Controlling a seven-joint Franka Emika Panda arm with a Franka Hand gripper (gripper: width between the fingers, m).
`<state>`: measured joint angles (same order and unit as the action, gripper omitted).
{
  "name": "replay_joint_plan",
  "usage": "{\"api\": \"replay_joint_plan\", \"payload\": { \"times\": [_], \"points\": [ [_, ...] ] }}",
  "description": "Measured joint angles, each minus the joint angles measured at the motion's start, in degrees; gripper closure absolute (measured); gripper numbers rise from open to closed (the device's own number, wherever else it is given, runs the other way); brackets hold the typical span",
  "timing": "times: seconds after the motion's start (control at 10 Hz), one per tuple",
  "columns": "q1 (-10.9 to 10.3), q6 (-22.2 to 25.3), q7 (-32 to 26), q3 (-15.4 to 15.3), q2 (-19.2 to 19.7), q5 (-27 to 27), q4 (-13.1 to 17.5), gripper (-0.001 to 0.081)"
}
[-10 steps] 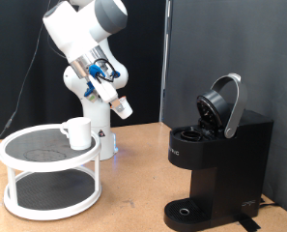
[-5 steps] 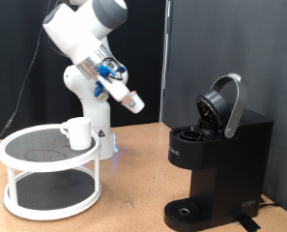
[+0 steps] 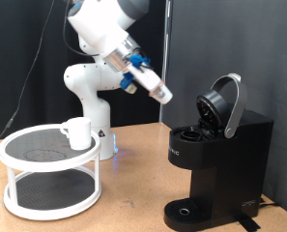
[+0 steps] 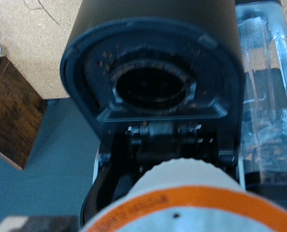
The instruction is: Make a cup of coffee with the keurig machine
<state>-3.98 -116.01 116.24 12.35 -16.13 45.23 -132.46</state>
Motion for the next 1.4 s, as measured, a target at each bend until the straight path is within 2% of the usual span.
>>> {"api": "replay_joint_plan", "payload": {
  "times": [0.5, 0.8, 1.4],
  "points": [
    [-0.32, -2.78, 3.55, -2.48, 0.95, 0.68, 1.97, 0.0439],
    [-0.33, -2.44, 3.08, -2.83, 1.17, 0.39, 1.52, 0.0439],
    [-0.64, -9.6, 3.69, -8.54, 3.16, -0.79, -0.64, 0.0438]
  ]
}}
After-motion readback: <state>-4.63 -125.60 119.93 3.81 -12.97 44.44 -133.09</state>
